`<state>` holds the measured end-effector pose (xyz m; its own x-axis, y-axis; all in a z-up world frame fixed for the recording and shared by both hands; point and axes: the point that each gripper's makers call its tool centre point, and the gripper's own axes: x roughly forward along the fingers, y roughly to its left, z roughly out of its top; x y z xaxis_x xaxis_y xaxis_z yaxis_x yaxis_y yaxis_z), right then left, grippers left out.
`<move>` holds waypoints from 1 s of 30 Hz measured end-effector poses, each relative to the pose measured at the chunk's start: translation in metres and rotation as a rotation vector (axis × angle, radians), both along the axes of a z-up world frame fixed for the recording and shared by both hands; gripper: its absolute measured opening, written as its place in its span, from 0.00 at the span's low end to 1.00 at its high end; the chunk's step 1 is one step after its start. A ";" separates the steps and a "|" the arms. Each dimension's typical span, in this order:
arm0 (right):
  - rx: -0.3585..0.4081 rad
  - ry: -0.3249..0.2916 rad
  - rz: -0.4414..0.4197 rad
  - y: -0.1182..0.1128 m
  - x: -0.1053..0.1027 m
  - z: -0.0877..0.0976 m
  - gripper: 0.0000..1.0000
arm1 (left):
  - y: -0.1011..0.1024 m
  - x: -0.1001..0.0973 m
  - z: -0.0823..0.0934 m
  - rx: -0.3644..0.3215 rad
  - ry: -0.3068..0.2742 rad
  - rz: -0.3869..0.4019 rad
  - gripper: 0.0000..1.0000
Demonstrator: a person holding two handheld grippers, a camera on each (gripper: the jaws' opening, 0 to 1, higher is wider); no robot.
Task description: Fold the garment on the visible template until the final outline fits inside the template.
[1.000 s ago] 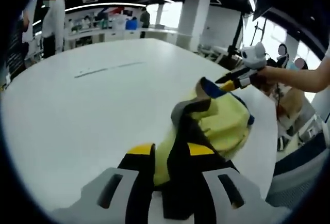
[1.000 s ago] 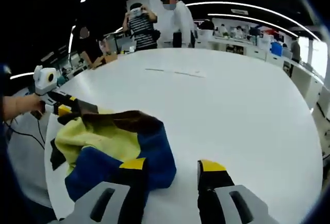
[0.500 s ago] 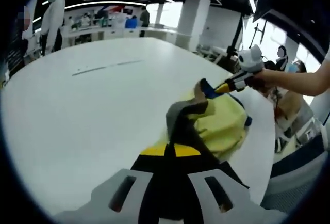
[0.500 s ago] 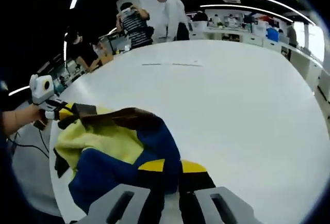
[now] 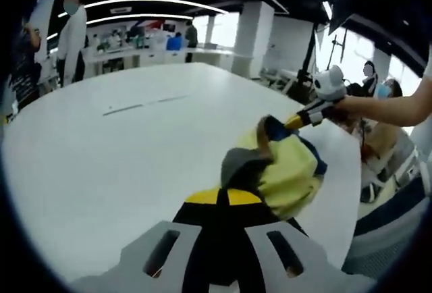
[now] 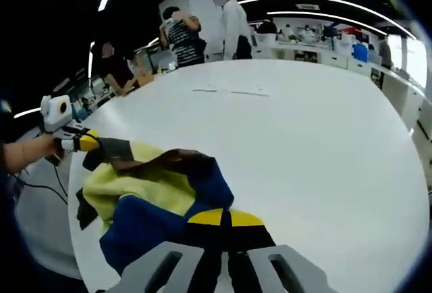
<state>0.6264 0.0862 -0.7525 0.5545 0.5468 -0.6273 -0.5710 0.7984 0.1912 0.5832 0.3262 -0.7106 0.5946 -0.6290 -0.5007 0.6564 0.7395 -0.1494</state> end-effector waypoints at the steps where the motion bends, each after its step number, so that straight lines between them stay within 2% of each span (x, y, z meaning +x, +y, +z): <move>1: 0.008 -0.010 0.002 0.001 0.000 0.004 0.00 | 0.000 0.000 0.004 -0.003 -0.009 -0.001 0.00; 4: 0.028 -0.033 0.004 0.002 0.000 0.015 0.00 | 0.000 0.001 0.016 -0.009 -0.037 0.002 0.00; 9: 0.065 -0.092 -0.016 0.001 0.006 0.043 0.00 | 0.004 0.007 0.034 0.023 -0.073 0.020 0.00; 13: 0.087 -0.137 -0.024 0.002 0.011 0.066 0.00 | 0.006 0.014 0.059 -0.042 -0.103 0.051 0.00; 20: 0.097 -0.234 -0.033 0.003 0.021 0.104 0.00 | 0.013 0.027 0.096 -0.082 -0.178 0.081 0.00; 26: 0.088 -0.303 -0.039 0.007 0.034 0.127 0.00 | 0.016 0.044 0.118 -0.117 -0.228 0.102 0.00; 30: 0.068 -0.343 -0.041 0.011 0.047 0.137 0.00 | 0.019 0.061 0.123 -0.126 -0.256 0.141 0.00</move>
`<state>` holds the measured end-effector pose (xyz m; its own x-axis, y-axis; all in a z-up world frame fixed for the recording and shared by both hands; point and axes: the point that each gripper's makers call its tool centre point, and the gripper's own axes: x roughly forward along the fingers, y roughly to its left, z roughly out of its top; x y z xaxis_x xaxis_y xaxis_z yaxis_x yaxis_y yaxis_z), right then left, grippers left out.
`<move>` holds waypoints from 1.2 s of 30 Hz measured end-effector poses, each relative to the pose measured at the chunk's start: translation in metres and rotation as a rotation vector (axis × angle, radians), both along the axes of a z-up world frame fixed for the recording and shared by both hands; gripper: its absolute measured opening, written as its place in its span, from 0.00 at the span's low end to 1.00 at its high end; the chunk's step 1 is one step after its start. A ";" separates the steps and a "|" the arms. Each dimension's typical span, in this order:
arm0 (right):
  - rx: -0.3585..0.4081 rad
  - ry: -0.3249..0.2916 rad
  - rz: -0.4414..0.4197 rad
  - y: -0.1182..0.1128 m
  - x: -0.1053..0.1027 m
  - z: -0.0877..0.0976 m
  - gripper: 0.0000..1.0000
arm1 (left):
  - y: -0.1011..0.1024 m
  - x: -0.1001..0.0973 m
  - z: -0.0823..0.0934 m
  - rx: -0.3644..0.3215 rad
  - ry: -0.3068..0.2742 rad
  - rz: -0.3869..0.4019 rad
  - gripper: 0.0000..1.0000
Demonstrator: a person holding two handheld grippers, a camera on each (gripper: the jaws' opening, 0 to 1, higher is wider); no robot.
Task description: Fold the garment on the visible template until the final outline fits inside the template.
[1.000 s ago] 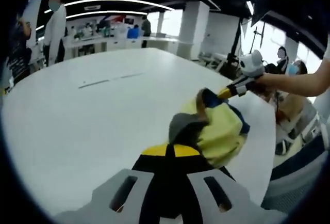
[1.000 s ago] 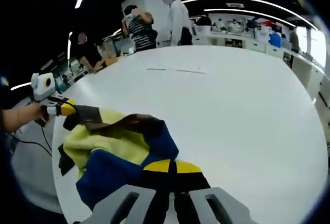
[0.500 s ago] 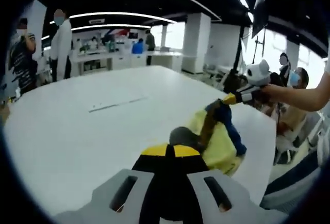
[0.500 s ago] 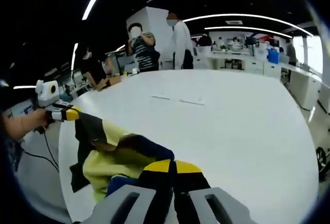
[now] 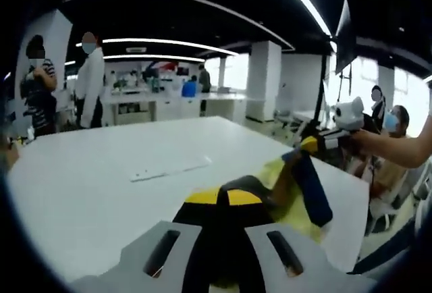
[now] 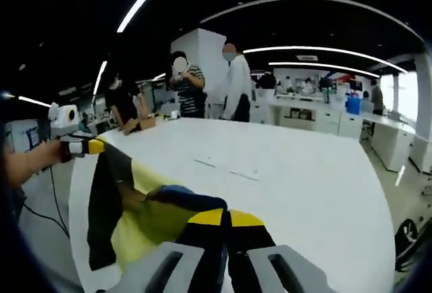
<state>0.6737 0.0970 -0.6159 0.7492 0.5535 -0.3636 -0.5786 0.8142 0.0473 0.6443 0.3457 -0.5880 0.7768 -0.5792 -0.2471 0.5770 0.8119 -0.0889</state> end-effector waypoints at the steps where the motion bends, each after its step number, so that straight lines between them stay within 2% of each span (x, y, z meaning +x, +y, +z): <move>1: -0.010 -0.008 0.000 0.001 0.002 0.001 0.00 | 0.001 0.004 0.000 -0.002 -0.005 0.011 0.00; 4: -0.042 -0.038 -0.022 0.002 0.013 0.003 0.00 | 0.003 0.018 0.000 -0.053 0.000 0.048 0.00; 12: -0.074 -0.092 -0.090 0.000 0.042 0.003 0.00 | 0.003 0.046 0.002 -0.066 -0.046 0.096 0.00; 13: -0.068 -0.092 -0.107 -0.001 0.047 0.001 0.00 | 0.003 0.051 0.001 -0.049 -0.061 0.106 0.00; 19: -0.087 -0.105 -0.138 -0.001 0.066 -0.007 0.00 | 0.004 0.072 -0.016 -0.010 -0.048 0.129 0.00; 22: -0.099 -0.114 -0.144 -0.001 0.076 -0.013 0.00 | 0.005 0.083 -0.025 -0.013 -0.030 0.146 0.00; 23: -0.101 -0.119 -0.153 -0.001 0.081 -0.017 0.00 | 0.005 0.088 -0.027 -0.033 -0.031 0.154 0.00; 24: -0.099 -0.111 -0.162 -0.003 0.087 -0.023 0.00 | 0.006 0.091 -0.028 -0.051 -0.026 0.167 0.00; 27: -0.084 -0.079 -0.172 -0.004 0.096 -0.036 0.00 | 0.003 0.103 -0.037 -0.035 -0.022 0.181 0.00; 32: -0.127 -0.037 -0.181 -0.006 0.107 -0.061 0.00 | -0.005 0.113 -0.056 -0.023 0.010 0.157 0.00; 33: -0.147 -0.014 -0.185 -0.008 0.108 -0.070 0.00 | -0.007 0.115 -0.062 -0.020 0.025 0.152 0.00; 36: -0.146 0.012 -0.182 -0.007 0.114 -0.082 0.00 | -0.009 0.120 -0.072 0.005 0.040 0.153 0.00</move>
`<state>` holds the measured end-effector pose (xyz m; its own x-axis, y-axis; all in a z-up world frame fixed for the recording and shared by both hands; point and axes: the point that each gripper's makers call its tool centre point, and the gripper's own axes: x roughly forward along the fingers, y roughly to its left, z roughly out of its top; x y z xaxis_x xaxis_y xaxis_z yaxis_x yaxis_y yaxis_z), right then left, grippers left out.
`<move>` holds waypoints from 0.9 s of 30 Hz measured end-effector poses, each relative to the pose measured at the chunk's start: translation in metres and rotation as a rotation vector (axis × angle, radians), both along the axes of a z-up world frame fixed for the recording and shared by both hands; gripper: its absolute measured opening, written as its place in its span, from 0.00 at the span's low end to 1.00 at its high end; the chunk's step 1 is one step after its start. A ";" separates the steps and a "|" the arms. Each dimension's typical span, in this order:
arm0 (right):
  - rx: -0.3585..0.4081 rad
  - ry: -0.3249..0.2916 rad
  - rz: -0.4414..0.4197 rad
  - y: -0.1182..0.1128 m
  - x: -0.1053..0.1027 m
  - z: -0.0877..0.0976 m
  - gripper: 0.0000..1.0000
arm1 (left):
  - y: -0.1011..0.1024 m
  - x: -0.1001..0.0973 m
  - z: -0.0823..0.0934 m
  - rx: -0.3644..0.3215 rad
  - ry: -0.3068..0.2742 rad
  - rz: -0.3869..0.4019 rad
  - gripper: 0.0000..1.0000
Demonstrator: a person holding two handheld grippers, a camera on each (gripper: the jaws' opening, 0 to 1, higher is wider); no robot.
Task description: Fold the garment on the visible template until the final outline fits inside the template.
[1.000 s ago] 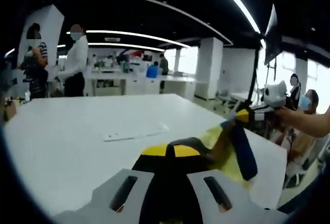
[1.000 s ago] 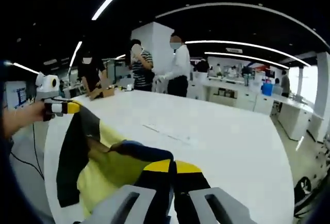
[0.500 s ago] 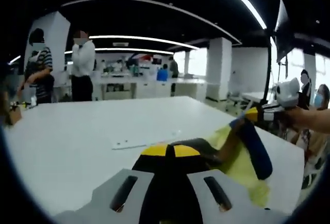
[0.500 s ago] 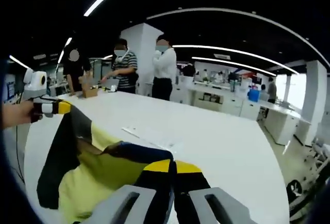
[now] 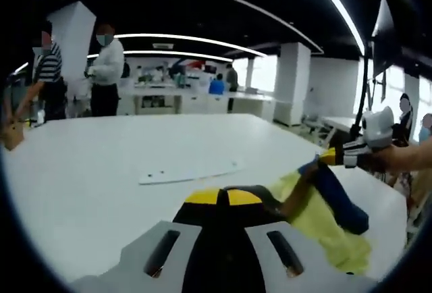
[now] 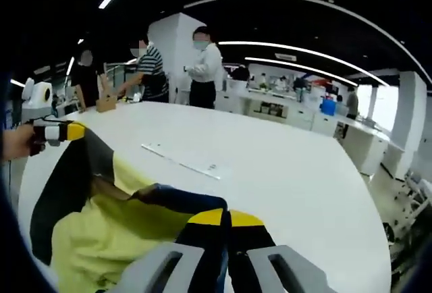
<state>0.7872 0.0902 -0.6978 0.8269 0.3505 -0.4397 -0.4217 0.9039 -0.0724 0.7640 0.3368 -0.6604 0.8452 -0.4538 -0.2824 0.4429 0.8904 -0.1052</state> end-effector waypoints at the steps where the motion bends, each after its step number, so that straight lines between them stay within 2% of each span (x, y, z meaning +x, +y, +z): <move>1: -0.005 0.004 0.002 0.001 0.001 -0.002 0.00 | 0.000 0.002 -0.003 0.007 0.005 0.000 0.00; 8: -0.008 0.063 0.011 0.001 0.011 -0.024 0.00 | 0.010 0.019 -0.031 0.029 0.066 0.046 0.00; 12: -0.038 0.090 0.064 0.004 0.012 -0.036 0.00 | 0.008 0.023 -0.039 0.025 0.078 0.047 0.00; 15: -0.041 0.103 0.066 0.004 0.012 -0.040 0.00 | 0.012 0.026 -0.047 0.057 0.090 0.066 0.10; 18: -0.021 0.113 0.067 0.005 0.012 -0.041 0.08 | 0.014 0.025 -0.049 0.079 0.092 0.058 0.16; 21: -0.004 0.117 0.081 0.006 0.011 -0.039 0.20 | 0.015 0.024 -0.047 0.111 0.076 0.051 0.29; 23: 0.030 0.134 0.097 0.010 0.008 -0.038 0.29 | 0.017 0.023 -0.045 0.109 0.072 0.053 0.40; 27: 0.029 0.148 0.133 0.012 0.001 -0.037 0.44 | 0.018 0.015 -0.039 0.102 0.062 0.037 0.52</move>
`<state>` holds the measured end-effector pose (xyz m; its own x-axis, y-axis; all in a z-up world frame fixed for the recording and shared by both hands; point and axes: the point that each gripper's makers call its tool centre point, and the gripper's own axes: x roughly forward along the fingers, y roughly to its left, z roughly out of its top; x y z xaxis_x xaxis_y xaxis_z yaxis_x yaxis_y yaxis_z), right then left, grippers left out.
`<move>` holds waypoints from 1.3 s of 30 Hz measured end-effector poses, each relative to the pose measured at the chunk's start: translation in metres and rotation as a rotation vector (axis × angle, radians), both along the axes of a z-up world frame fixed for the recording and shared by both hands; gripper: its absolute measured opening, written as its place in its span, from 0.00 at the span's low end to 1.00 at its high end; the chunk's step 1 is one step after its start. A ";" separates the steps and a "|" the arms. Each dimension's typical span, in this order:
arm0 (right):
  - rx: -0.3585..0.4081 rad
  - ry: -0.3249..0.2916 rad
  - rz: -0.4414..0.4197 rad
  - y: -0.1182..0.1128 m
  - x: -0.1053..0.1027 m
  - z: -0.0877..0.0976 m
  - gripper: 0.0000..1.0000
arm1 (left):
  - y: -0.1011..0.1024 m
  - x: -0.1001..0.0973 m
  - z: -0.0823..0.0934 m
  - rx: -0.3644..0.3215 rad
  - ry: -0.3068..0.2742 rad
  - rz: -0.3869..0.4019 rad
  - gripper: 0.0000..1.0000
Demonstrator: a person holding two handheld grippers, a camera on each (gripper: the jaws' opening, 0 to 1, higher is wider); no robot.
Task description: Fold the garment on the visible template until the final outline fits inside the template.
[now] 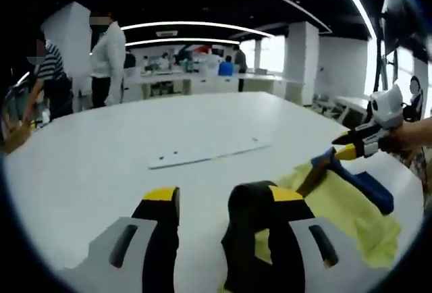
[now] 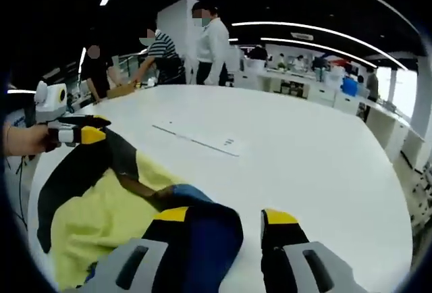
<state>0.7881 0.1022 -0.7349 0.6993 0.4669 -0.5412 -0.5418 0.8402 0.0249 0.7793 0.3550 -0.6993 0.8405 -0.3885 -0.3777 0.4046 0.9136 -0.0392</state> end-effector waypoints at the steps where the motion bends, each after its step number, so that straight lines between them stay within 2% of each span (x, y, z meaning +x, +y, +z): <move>1: 0.016 0.013 0.012 0.002 -0.004 0.001 0.47 | 0.000 -0.002 0.000 -0.002 0.003 -0.005 0.55; 8: 0.053 0.022 0.073 0.005 -0.026 0.011 0.65 | -0.002 -0.032 0.000 0.011 0.003 -0.083 0.72; 15: 0.076 0.045 0.076 -0.008 -0.050 0.015 0.66 | 0.002 -0.058 0.009 0.009 -0.006 -0.119 0.79; 19: 0.080 0.053 0.080 -0.014 -0.064 0.017 0.67 | 0.005 -0.072 0.015 -0.003 -0.005 -0.128 0.80; 21: 0.080 0.057 0.081 -0.017 -0.070 0.017 0.67 | 0.005 -0.080 0.020 -0.044 -0.008 -0.125 0.81; 25: 0.084 0.075 0.079 -0.023 -0.086 0.015 0.66 | 0.006 -0.094 0.022 -0.055 -0.003 -0.131 0.80; 31: 0.080 0.087 0.081 -0.031 -0.106 0.014 0.64 | 0.006 -0.118 0.018 -0.063 0.009 -0.143 0.78; 39: 0.067 0.116 0.076 -0.038 -0.125 0.005 0.60 | 0.007 -0.145 0.008 -0.034 0.026 -0.162 0.72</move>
<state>0.6633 0.0641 -0.7304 0.5954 0.5535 -0.5823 -0.5938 0.7914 0.1451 0.6342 0.3623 -0.6911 0.7560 -0.5309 -0.3828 0.5450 0.8345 -0.0809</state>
